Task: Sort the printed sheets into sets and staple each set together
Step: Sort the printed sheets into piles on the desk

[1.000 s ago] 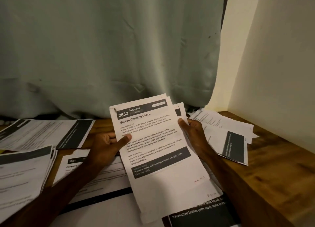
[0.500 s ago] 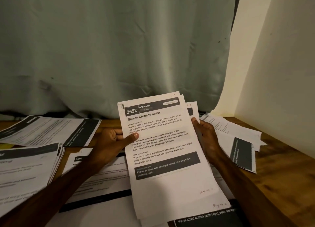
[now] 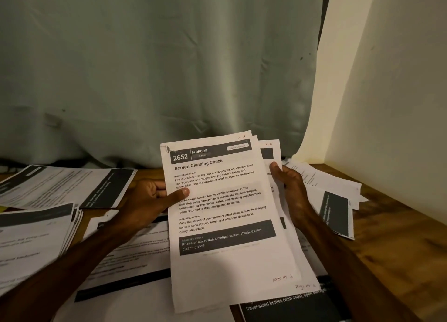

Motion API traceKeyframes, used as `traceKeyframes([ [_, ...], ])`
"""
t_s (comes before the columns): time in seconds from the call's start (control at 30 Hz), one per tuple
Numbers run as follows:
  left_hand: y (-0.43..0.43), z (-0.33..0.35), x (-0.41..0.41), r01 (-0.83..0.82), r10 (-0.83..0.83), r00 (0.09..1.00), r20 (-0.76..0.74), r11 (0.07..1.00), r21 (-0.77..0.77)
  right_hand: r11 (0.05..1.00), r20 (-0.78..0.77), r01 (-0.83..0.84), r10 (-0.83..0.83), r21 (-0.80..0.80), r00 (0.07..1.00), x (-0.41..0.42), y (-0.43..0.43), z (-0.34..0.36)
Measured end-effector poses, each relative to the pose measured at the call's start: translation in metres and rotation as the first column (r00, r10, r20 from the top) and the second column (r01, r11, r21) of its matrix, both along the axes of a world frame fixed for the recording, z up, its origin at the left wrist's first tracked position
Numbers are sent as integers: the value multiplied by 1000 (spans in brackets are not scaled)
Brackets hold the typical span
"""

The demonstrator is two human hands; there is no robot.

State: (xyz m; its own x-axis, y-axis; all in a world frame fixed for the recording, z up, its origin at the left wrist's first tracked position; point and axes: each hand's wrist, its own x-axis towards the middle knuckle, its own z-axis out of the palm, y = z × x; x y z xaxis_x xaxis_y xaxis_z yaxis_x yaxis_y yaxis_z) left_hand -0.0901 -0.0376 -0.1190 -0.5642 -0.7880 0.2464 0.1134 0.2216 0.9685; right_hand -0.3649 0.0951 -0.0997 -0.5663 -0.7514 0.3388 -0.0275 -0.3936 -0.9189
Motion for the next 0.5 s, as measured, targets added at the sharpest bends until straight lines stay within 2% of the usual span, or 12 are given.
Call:
traceKeyframes([
  [0.33,9,-3,-6,46,-47,999,4,998,41,1000,-69,14,-13,10,998,1,-2,-4],
  [0.43,9,-1,-7,19,-18,1000,-25,999,49,995,48,-87,85,54,995,-3,-4,-8],
  [0.5,7,0,-6,-9,13,998,-55,997,79,985,38,-149,146,90,989,-2,-2,-4],
])
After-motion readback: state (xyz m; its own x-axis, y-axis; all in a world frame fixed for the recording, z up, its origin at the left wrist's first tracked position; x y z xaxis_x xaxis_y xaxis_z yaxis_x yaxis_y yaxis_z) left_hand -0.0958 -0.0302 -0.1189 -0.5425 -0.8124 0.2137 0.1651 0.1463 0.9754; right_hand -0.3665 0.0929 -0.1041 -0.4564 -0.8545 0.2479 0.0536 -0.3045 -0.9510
